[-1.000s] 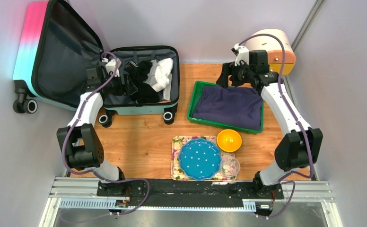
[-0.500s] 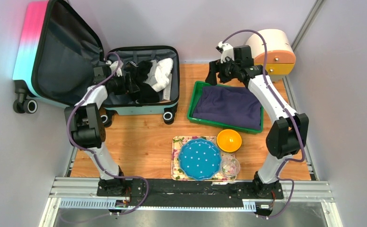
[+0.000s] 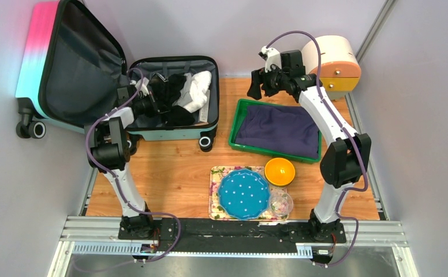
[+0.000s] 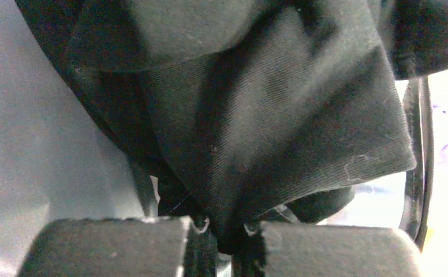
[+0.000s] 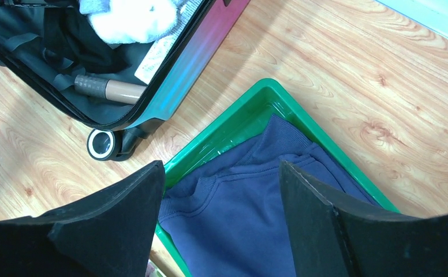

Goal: Open, take out, and arrange the luggage

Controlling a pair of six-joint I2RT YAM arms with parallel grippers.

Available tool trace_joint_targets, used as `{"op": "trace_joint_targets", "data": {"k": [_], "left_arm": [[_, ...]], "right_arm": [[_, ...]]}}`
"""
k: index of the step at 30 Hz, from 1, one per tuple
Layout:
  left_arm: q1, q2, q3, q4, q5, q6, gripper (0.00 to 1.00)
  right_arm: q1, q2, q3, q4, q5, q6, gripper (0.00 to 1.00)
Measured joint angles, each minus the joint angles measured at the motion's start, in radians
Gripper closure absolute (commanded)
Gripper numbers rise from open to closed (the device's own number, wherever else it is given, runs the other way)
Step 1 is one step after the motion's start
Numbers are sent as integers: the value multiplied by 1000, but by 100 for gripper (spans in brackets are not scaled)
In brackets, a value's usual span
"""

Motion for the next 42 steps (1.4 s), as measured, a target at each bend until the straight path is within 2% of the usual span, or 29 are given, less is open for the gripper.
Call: {"op": "trace_joint_targets", "data": {"k": [3,7,13,23,29,34,42], "left_arm": [[4,-36,-39,42,21,-35,100],[6,-133,-25,12,10,-48,100],[4,-254,102,-83,-67,-19,100],[-45,-258,314,-188,-60,5,100],[-177,-239,450,-186,2,5,100],[-344,-209,479,-135,43,-11,100],[-612,-29,514,-35,131,-45,100]], "right_arm": [[-1,0,0,-2,-2,0,26],[-1,0,0,-1,-14,0,26],[-1,0,0,1,-33,0,27],[-1,0,0,6,-61,0,27],[-12,-8,-18,11,-91,0,26],[-63,-32,-50,9,-111,13,27],[-321,-125,-166,-30,-159,31,29]]}}
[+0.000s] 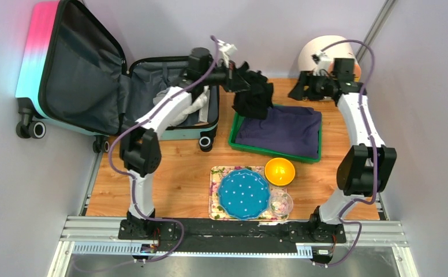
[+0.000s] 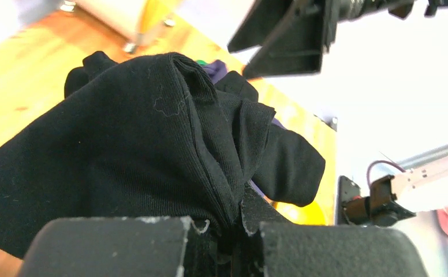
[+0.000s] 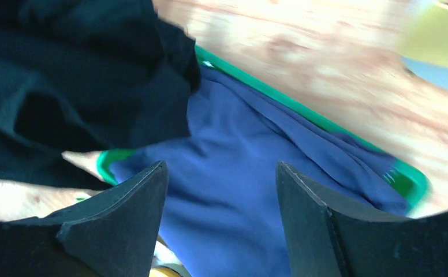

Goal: Open, take out, and arrange the luggage

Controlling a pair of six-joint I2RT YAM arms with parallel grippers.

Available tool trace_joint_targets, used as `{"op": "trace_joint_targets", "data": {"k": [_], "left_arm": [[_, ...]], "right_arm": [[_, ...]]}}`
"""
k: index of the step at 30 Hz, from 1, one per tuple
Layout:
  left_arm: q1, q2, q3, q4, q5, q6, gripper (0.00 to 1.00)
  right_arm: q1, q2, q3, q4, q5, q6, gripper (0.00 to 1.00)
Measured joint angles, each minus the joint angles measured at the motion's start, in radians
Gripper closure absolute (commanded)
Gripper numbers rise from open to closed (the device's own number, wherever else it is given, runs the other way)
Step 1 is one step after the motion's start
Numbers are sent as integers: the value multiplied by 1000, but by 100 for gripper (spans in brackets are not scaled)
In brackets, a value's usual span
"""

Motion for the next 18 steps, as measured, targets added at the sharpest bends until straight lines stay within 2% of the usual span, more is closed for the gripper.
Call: {"op": "trace_joint_targets", "data": {"k": [5,9,13,16,17,18], "left_arm": [[-134,187,117,143,71,-125,100],[-214,267,137,369,105,-287,100],[-249,273,76,590,153,-470,100],[-222,273,-31,732,201,-594,100],[-201,273,-80,757,212,-625,88],[-172,273,-135,766,230,-644,51]], "right_arm": [[-173,-53,-70,-57,-4,-5,29],[-240,-121,-126,-108,3,-25,29],[-257,-194,-143,-152,5,-68,29],[-257,-230,-145,-167,-2,-93,26],[-257,-235,-148,-167,-8,-98,25],[-257,-236,-151,-168,-16,-100,25]]}}
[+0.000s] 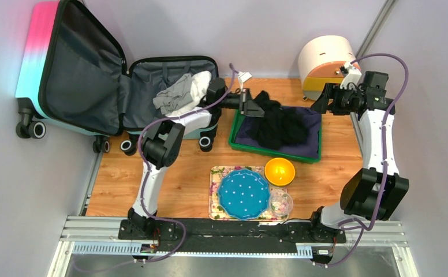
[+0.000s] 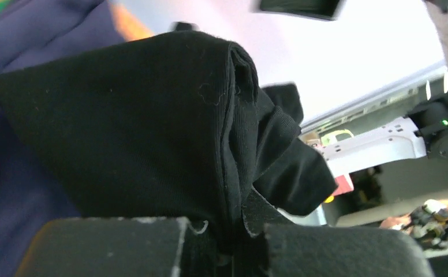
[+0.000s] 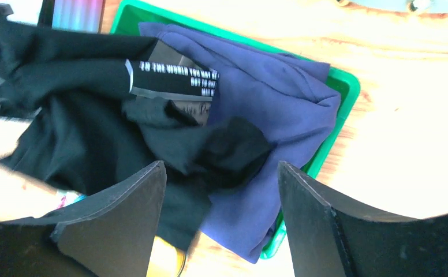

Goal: Open, take out, and arrange the luggage

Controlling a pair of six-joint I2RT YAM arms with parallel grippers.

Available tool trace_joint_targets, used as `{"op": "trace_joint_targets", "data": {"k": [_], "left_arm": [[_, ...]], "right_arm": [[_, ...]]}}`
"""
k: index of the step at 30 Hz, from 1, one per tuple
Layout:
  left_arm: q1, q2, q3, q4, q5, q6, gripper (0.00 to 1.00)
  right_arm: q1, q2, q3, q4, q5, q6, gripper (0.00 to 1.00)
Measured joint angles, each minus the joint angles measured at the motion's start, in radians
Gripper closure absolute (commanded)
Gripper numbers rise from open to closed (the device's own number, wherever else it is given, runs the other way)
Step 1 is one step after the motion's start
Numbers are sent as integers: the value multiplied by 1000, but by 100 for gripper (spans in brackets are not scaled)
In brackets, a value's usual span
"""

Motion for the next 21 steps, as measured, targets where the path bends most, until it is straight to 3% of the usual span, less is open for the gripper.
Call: {"op": "trace_joint_targets", "data": {"k": [1,2,3,9,14,21], "left_arm": [[33,2,-48,-14,13,6,32],[65,5,-80,-55,19,33,23],[95,5,-101,-129,18,65,21],[193,7,-27,-618,-133,386,19],[168,-35,27,-830,-219,598,19],[171,-208,-10,-1019,-308,916,21]], "right_arm": [[0,1,-5,1,-7,-1,25],[2,6,-13,1,-15,1,25],[4,11,-19,1,-20,2,25],[31,63,-38,-1,-36,4,28],[44,70,-39,-14,-79,-29,36],[164,77,-71,-46,-79,-124,31]]}}
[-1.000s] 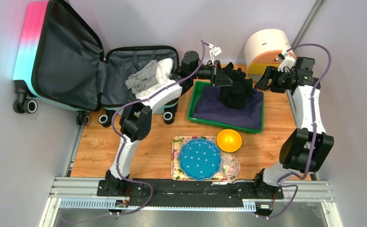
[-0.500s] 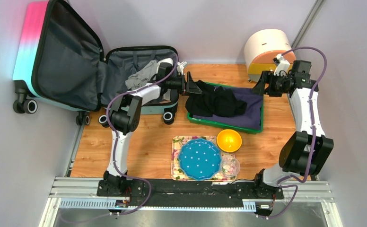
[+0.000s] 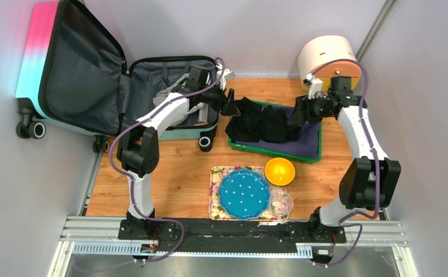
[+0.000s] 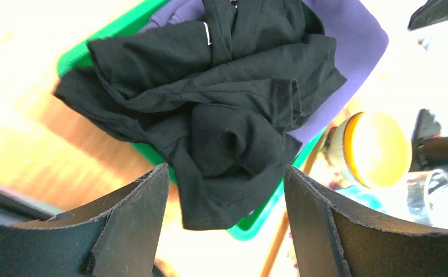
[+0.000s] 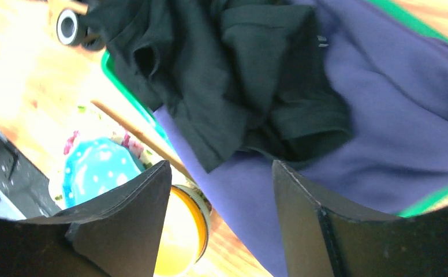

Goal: Open, take out, and arrange the luggage

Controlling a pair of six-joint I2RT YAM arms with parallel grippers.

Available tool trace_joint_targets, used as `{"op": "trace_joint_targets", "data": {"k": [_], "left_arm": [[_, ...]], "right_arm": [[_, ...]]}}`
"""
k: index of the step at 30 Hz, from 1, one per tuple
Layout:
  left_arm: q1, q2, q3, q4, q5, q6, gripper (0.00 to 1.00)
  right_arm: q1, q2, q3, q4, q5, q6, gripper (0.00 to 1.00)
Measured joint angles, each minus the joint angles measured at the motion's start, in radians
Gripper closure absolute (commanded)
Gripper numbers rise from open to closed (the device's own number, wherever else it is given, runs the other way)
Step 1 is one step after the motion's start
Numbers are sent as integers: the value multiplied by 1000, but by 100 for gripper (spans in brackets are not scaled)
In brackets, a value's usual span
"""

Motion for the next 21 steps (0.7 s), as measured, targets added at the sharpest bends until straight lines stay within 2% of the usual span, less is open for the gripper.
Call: {"op": "trace_joint_targets", "data": {"k": [6,10,17,21], "left_arm": [[5,-115,-63,-32,-8,254,34],[2,-137,-158,-1,28,350,40],[-54,-140,-294,68,26,522,41],[-118,-158,-348,157,25,646,41]], "right_arm": [[183,37,-33,-5,56,-59,32],[268,100,-32,-5,108,-65,32],[276,132,-53,-10,195,-53,30],[262,86,-87,-20,202,-47,29]]}}
